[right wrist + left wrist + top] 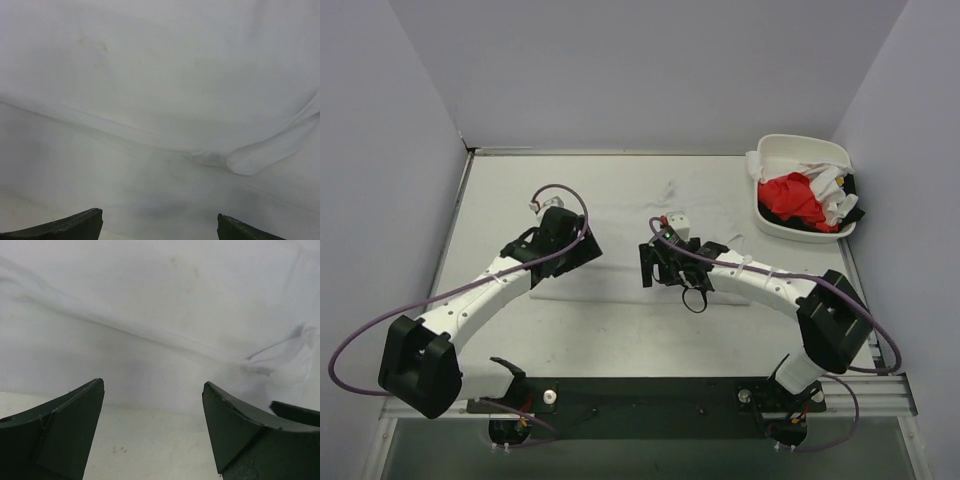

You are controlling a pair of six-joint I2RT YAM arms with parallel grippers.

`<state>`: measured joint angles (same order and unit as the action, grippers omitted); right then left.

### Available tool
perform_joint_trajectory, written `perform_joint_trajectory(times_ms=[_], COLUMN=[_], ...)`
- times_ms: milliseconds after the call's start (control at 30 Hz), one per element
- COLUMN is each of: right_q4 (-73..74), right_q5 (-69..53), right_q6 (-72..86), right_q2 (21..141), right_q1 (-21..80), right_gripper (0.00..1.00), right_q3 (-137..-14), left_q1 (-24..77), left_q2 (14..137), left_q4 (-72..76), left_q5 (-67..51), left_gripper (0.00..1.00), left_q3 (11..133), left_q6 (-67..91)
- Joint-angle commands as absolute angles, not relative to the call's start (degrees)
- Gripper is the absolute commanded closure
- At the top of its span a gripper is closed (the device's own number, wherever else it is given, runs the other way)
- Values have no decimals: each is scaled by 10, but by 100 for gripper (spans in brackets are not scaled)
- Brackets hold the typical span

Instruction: Fold and stack the t-shirts

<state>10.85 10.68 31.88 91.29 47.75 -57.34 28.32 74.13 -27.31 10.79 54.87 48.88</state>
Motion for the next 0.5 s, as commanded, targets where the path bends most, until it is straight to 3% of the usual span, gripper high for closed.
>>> perform_joint_trajectory(times_ms=[0, 467], right_q4=[149, 87], right_q5=[139, 46], right_q6=[327, 370], right_q2=[855, 896], right_q1=[442, 338], right_gripper=[0, 0], right_q3=[-593, -578], left_q1=[297, 328], left_q2=[731, 744], left_q4=[-270, -237], left_q5=[100, 98], left_gripper=[11, 11], left_q3=[497, 461], left_q6=[504, 518])
